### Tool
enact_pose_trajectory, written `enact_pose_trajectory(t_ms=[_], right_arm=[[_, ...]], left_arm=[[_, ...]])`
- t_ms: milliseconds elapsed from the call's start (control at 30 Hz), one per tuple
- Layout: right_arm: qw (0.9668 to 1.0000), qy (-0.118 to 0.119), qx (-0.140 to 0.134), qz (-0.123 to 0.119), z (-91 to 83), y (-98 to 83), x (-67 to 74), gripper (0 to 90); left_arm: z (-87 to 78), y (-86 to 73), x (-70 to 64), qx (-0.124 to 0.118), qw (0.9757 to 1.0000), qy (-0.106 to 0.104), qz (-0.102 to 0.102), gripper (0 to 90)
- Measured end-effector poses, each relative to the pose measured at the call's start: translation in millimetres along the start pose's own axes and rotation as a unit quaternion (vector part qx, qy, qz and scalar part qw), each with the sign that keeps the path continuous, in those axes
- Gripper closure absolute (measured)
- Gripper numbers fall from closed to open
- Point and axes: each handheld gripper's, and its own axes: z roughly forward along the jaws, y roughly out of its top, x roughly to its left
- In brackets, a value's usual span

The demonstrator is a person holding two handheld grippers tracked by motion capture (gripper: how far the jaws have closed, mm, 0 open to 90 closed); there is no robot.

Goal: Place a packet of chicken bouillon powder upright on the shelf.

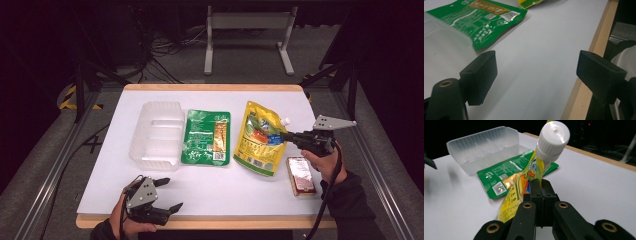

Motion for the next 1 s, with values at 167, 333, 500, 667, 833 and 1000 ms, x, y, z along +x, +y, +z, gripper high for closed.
enact_pose_trajectory(t_ms=[167, 333, 500, 667, 833, 1000], right_arm=[[0.9997, 0.011, -0.01, -0.018, -2.2, 5.0, 15.2, 90.0], [0.9992, 0.017, -0.017, -0.032, -2.8, 10.5, 28.0, 90.0], [0.9982, 0.016, -0.018, -0.055, -3.5, 16.5, 41.3, 90.0], [0.9975, 0.02, -0.024, -0.064, -5.3, 20.6, 48.2, 90.0], [0.9965, 0.026, -0.025, -0.076, -4.8, 23.6, 56.1, 90.0], [0.9957, 0.033, -0.026, -0.083, -5.0, 25.2, 62.5, 90.0]], left_arm=[[14.9, 14.1, -4.8, 0.004, 0.9997, -0.017, 0.019, 17.8], [24.2, 23.6, -4.7, -0.001, 0.9995, -0.024, 0.022, 17.6], [23.9, 27.5, 1.2, -0.01, 0.9995, -0.022, 0.019, 20.0], [20.0, 31.6, 6.9, -0.024, 0.9996, -0.015, 0.007, 20.8], [25.4, 40.7, 8.9, -0.026, 0.9995, -0.013, 0.01, 21.6], [34.9, 50.9, 10.7, -0.027, 0.9995, -0.017, 0.005, 25.3]])
